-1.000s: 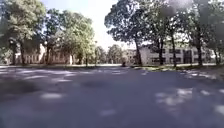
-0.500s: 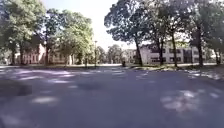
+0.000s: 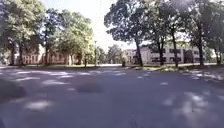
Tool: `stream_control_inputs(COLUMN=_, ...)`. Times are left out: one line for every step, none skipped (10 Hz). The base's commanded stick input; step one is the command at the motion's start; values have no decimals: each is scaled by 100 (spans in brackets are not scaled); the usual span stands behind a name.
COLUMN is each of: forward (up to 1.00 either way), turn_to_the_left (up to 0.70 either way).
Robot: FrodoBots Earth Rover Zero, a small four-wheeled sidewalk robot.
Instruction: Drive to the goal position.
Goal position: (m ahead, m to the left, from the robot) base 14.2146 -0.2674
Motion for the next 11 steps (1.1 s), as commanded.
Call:
stream_control_inputs(forward=45, turn_to_the_left=0)
stream_control_inputs(forward=45, turn_to_the_left=0)
stream_control_inputs(forward=45, turn_to_the_left=0)
stream_control_inputs(forward=45, turn_to_the_left=0)
stream_control_inputs(forward=45, turn_to_the_left=0)
stream_control_inputs(forward=45, turn_to_the_left=0)
stream_control_inputs(forward=45, turn_to_the_left=0)
stream_control_inputs(forward=45, turn_to_the_left=0)
stream_control_inputs(forward=45, turn_to_the_left=0)
stream_control_inputs(forward=45, turn_to_the_left=0)
stream_control_inputs(forward=45, turn_to_the_left=0)
